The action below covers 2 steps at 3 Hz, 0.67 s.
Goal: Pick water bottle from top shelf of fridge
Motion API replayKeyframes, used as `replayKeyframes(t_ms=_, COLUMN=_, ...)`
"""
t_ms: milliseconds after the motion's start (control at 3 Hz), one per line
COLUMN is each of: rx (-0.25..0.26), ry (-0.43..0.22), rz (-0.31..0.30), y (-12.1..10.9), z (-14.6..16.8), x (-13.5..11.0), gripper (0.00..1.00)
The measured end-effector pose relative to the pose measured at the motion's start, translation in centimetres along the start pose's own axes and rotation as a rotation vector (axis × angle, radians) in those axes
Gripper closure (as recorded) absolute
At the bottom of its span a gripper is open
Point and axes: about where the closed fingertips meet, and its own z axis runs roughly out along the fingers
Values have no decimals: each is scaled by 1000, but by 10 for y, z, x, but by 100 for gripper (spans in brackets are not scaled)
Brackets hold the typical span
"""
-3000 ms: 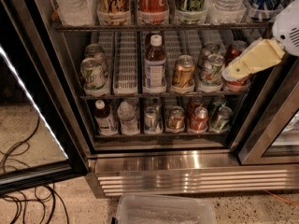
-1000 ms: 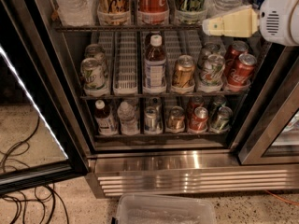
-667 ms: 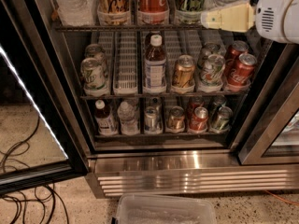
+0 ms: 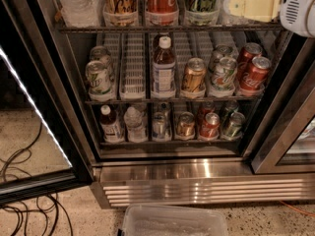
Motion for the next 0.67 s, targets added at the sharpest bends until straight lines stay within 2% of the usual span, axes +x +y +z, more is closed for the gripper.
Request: replayKeyframes(t_ms=667, rx=27, ry=-78, rz=9, y=-11, z=2, x=-23, gripper=0)
